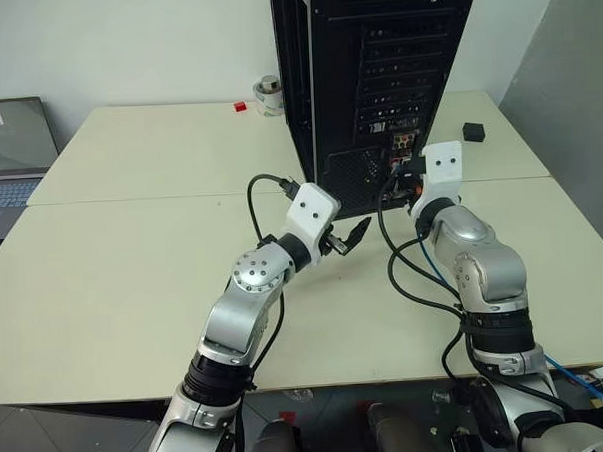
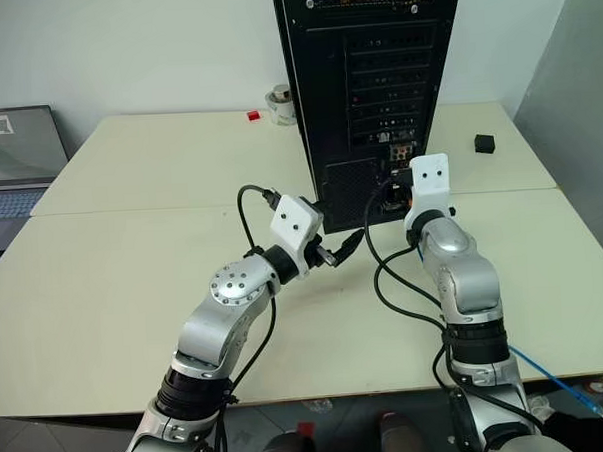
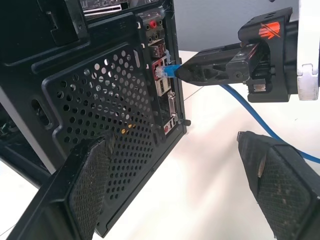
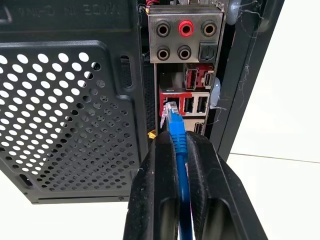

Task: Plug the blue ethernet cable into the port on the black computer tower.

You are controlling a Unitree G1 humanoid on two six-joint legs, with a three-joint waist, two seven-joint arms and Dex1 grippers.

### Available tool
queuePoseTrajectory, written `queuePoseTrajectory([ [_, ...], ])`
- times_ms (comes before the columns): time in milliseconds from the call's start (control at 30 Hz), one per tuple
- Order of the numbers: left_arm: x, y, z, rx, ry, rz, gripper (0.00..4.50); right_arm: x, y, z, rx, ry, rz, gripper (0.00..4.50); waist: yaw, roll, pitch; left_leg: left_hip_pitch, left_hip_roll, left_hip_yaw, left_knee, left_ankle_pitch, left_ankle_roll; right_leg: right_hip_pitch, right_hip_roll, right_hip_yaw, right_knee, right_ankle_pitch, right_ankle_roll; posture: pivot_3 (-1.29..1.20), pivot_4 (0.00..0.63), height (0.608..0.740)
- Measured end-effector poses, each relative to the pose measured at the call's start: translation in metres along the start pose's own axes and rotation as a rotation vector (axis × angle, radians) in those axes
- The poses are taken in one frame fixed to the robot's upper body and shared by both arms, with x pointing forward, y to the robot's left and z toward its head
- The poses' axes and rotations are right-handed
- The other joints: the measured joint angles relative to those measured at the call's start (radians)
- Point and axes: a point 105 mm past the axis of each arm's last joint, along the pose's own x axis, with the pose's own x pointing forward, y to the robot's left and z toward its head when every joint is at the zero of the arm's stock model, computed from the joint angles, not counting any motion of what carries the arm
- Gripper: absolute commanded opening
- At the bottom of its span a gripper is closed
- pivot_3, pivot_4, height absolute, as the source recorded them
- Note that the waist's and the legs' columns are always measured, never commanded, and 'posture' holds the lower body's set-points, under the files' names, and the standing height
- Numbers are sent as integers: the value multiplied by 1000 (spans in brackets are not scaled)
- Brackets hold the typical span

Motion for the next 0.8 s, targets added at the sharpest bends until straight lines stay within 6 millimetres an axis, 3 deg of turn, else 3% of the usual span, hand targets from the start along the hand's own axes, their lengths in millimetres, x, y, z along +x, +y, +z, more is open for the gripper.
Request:
queuePoseTrajectory([
  [800,1,-1,0,1,-1,1,4152,3,3,5,14,-5,-5,0,-1,0,0,-1,0,0,0,0,0,-1,0,0,0,0,0,0,150,740],
])
